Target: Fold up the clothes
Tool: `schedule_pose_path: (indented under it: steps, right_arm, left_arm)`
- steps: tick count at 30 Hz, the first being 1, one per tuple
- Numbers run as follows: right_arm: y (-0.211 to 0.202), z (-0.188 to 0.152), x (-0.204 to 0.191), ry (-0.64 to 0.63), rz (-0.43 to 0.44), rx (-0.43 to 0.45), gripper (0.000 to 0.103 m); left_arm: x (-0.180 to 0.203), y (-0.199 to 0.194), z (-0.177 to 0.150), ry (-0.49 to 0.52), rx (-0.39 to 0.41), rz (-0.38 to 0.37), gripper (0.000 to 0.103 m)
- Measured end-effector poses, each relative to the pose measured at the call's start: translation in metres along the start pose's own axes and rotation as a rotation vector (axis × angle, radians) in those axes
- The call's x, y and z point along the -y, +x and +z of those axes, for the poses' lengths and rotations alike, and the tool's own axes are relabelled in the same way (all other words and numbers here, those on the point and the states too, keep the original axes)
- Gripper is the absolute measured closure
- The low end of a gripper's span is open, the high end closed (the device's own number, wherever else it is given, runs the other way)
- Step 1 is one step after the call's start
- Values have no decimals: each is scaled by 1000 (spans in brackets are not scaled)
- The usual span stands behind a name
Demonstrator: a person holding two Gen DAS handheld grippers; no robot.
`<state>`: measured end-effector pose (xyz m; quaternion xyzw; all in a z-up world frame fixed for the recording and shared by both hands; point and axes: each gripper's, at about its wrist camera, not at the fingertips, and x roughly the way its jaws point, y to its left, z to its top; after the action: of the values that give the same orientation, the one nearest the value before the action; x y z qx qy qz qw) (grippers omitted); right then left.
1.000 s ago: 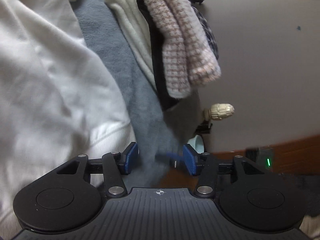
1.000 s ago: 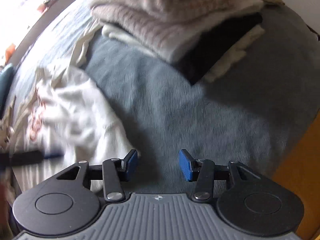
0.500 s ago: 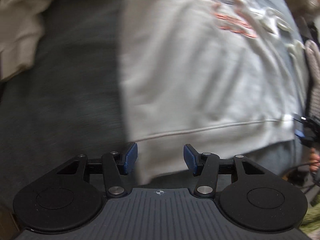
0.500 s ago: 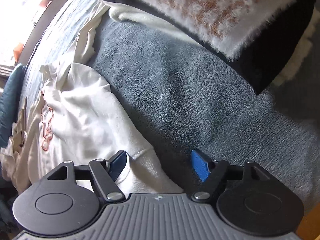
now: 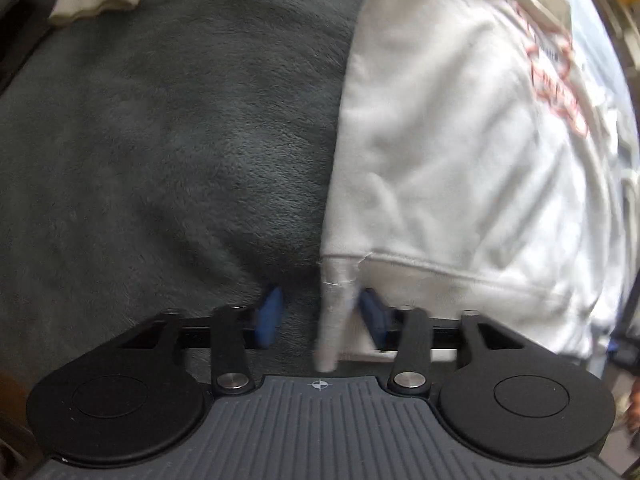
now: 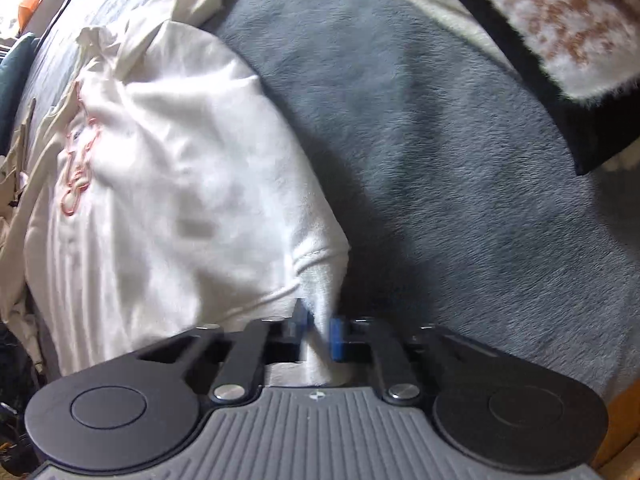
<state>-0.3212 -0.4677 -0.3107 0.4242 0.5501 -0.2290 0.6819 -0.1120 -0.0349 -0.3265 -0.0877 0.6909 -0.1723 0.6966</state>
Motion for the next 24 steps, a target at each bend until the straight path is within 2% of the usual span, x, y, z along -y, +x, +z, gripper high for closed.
schedule_pose_path:
  steps: [5,8,11,13,16,19,21,22,24]
  right_arm:
    - [-60,-5,-31,-76,34,68,94]
    - [-87,-11,-35,-112,11,62,94]
    - [-70,-11,-25,-116,-41,-14,94]
    - [-51,-9,-19,-122,-71,-59,94]
    - [-49,-10,-19,-167,-70,-69,94]
    - [-46,-11,-17,-223,-110,-83,94]
    - [-31,-8,-9,-217,-144,-108,94]
    - [-20,-6,-5,-220,-169,-126,91]
    - [-2,-2,-1,-256,-216,-169,70]
  left_arm:
    - [6,-44,-1,-11,39,-107,100]
    - [4,-83,-1,-4,65,-145,100]
    - [-1,-89,-5,9,44,-108,100]
    - [-7,-74,-10,-22,-9,-67,100]
    - [-4,-64,-15,-30,-45,-42,100]
    - [11,-64,-20,29,-46,-9,100]
    - [11,-53,-21,13,-66,23,100]
    - [10,-45,-22,23,-74,47,99]
    - [13,-26,-21,85,-116,108,96]
